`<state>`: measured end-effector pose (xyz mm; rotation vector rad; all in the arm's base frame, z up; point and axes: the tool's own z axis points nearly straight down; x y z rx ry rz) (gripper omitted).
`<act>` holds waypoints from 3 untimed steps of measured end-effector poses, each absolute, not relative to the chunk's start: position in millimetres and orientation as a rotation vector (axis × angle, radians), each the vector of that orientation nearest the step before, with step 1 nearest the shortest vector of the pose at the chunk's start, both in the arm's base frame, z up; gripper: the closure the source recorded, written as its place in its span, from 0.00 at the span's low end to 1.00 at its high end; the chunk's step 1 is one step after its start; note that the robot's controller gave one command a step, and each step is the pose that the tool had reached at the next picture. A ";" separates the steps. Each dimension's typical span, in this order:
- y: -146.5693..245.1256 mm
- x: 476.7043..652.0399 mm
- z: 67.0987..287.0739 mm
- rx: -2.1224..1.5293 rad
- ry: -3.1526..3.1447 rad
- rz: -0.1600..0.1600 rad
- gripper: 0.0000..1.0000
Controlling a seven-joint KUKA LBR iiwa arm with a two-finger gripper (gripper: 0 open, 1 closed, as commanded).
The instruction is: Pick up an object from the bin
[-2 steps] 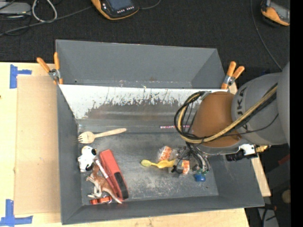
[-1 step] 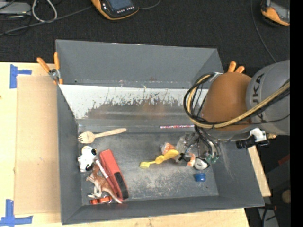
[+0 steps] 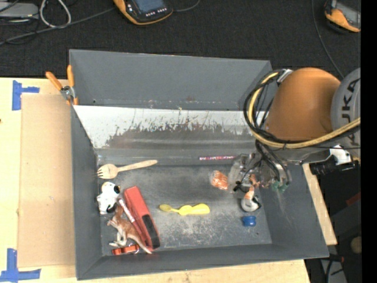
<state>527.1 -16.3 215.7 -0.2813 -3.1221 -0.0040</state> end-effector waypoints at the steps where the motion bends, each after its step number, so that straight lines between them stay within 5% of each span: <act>1: -21.0 517.2 164.2 -0.257 -3.134 -0.004 1.00; 2: -12.8 520.4 116.3 -0.202 -3.143 -0.005 1.00; 3: -2.0 510.0 101.6 -0.577 -3.091 -0.004 1.00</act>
Offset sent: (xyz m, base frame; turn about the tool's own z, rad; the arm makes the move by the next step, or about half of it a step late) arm -0.0053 0.0031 -0.0951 -0.0523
